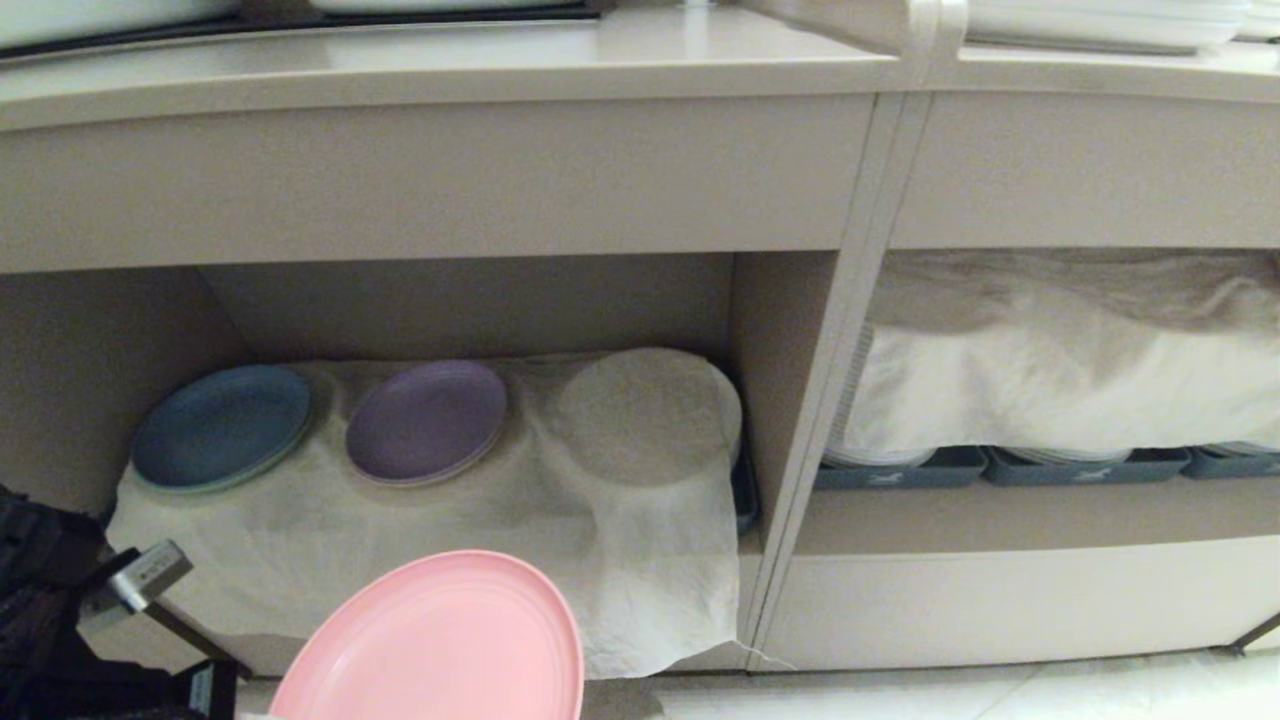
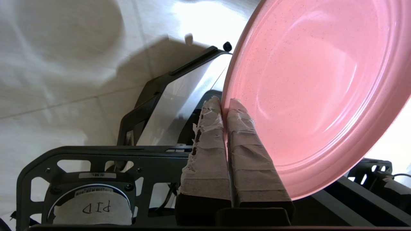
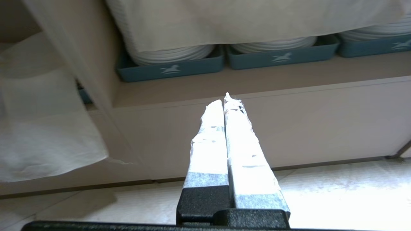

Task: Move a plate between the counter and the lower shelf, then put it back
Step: Put the plate in the cupboard

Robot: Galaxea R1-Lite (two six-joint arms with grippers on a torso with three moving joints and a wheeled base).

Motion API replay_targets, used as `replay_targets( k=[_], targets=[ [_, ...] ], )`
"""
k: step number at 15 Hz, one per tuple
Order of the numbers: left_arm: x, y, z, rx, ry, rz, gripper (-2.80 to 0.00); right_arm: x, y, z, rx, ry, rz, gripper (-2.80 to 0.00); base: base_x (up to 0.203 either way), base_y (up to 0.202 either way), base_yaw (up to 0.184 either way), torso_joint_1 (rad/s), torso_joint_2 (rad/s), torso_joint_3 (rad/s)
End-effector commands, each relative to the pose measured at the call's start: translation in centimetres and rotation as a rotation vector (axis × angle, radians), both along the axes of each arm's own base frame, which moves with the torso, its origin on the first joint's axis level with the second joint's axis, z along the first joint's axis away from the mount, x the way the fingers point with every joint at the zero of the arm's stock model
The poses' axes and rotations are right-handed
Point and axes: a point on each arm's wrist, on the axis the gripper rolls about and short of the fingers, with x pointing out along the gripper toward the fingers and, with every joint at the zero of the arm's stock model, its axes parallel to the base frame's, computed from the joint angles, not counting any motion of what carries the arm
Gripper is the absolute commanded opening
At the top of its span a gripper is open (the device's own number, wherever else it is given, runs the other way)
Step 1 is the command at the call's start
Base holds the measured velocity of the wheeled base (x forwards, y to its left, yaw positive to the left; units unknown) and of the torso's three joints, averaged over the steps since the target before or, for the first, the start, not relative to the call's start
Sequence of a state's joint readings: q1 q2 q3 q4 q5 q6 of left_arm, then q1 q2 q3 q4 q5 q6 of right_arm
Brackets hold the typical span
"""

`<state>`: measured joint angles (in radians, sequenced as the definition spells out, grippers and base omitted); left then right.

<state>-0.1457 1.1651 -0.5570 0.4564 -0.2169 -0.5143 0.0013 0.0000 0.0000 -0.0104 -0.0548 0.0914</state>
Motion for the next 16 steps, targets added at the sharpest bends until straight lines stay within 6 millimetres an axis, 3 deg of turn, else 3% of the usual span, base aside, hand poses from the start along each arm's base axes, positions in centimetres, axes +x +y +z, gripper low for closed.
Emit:
replay_targets(
  k=[1, 4, 12, 16],
  targets=[
    [0.0, 0.0, 0.0, -0.001, 0.005, 0.002, -2.8, 0.0, 0.0, 0.0, 0.001, 0.001, 0.0, -2.8, 0.0, -0.196, 0.002, 0.001, 0.0, 0.002],
    [0.0, 0.0, 0.0, -0.002, 0.004, 0.002, -2.8, 0.0, 0.0, 0.0, 0.001, 0.001, 0.0, -2.8, 0.0, -0.121, 0.0, 0.001, 0.0, 0.003],
    [0.2, -0.1, 0.2, -0.004, -0.01, -0.003, -2.8, 0.0, 0.0, 0.0, 0.001, 0.0, 0.0, -2.8, 0.0, 0.0, 0.0, 0.0, 0.0, 0.0],
    [1.2, -0.3, -0.2, -0.042, -0.073, -0.019, -2.8, 0.0, 0.0, 0.0, 0.001, 0.0, 0.0, -2.8, 0.0, 0.0, 0.0, 0.0, 0.0, 0.0]
  ],
)
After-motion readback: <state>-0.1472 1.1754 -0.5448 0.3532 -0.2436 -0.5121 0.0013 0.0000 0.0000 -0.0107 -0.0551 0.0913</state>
